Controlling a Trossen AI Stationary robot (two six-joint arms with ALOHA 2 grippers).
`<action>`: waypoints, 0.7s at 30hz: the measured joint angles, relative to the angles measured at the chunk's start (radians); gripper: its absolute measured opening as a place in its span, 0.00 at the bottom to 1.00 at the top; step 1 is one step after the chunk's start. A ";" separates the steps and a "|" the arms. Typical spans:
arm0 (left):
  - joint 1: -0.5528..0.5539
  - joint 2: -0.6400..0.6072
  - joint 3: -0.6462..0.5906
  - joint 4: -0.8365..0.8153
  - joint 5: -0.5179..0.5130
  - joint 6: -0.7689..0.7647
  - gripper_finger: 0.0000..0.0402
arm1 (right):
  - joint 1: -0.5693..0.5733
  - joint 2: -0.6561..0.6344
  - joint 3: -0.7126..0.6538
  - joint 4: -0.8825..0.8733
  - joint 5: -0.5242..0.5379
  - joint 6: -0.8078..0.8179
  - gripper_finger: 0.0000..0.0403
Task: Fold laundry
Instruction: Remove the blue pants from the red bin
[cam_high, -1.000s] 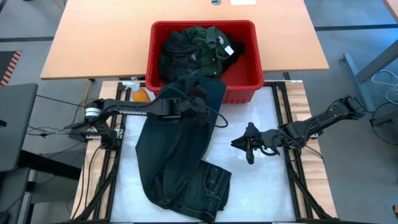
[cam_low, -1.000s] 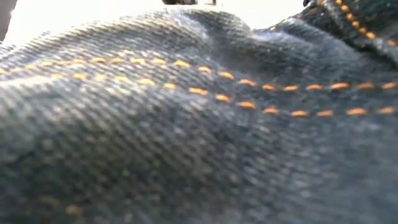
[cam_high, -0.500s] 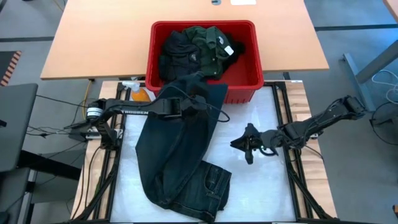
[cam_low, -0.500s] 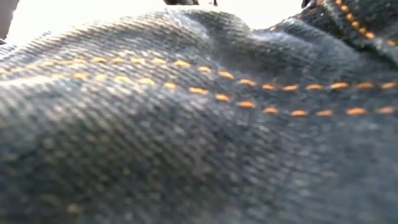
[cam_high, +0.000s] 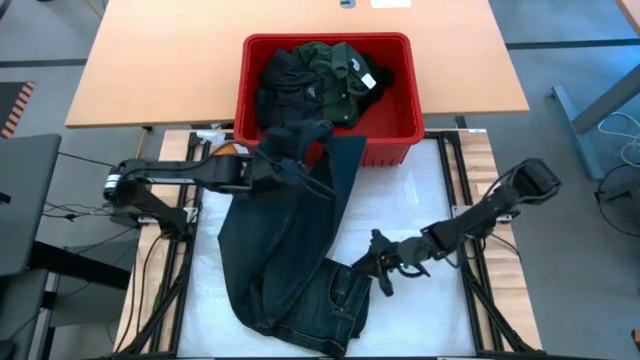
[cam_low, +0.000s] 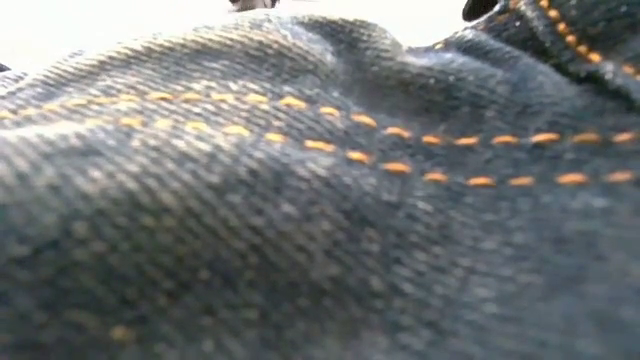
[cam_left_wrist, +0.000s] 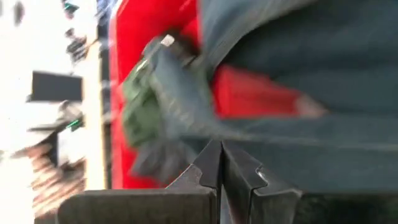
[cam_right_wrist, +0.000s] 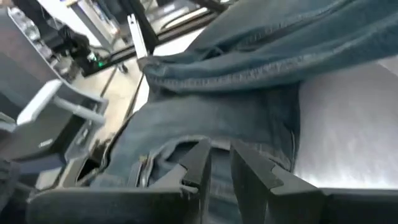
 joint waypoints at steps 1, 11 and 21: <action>0.000 -0.001 0.000 0.016 0.050 -0.006 0.00 | -0.003 0.010 0.000 0.009 0.000 0.001 0.22; 0.025 0.143 -0.001 0.140 0.267 0.176 0.09 | 0.017 0.021 0.000 0.020 -0.001 0.058 0.22; 0.001 0.197 -0.001 0.324 0.205 0.365 0.35 | 0.041 0.021 0.000 0.002 -0.006 0.061 0.22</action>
